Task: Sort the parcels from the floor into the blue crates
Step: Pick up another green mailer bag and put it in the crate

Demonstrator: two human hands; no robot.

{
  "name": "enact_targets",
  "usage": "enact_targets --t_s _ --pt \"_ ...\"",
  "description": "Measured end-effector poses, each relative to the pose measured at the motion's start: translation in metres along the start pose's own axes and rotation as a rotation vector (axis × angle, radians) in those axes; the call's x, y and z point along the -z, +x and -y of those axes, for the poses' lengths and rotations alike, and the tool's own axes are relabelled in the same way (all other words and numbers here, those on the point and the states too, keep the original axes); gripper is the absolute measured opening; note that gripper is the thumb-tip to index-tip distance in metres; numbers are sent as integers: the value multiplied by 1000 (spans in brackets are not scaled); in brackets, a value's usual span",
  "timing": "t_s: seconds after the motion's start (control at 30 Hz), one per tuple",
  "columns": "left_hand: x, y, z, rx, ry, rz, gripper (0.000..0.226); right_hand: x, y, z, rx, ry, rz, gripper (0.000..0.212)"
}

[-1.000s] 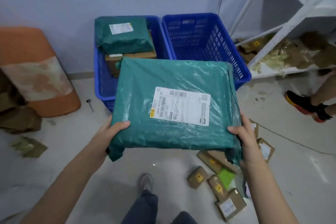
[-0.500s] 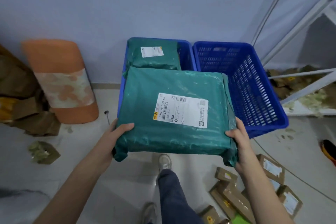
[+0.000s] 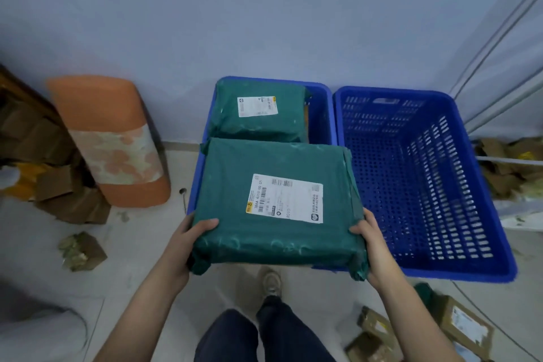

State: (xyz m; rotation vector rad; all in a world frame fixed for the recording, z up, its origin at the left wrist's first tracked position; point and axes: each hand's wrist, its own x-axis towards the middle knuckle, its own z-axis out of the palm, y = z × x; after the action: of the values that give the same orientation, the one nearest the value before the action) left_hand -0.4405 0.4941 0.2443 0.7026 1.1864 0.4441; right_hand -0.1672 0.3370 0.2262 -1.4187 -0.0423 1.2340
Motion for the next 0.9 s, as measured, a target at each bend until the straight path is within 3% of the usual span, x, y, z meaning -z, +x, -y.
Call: enact_targets --t_s 0.17,0.23,0.37,0.47,0.57,0.7,0.8,0.9 --pt "4 41 -3 82 -41 -67 69 3 62 -7 -268 -152 72 79" --pt "8 64 -10 125 -1 -84 77 -5 83 -3 -306 -198 98 73" --pt "11 113 -18 247 47 -32 84 -20 118 -3 -333 -303 -26 98" --pt "15 155 -10 331 60 -43 80 -26 147 -15 -344 -371 -52 83" --pt "28 197 8 435 75 -45 75 -27 179 -34 -409 -445 -48 88" --pt "39 232 31 557 109 -60 63 -25 208 -65 -518 -429 -63 119" --pt "39 258 50 598 125 -143 59 -22 230 -84 -592 -401 -49 110" --pt "28 281 75 566 89 -321 35 -14 257 -103 -635 -395 -49 98"
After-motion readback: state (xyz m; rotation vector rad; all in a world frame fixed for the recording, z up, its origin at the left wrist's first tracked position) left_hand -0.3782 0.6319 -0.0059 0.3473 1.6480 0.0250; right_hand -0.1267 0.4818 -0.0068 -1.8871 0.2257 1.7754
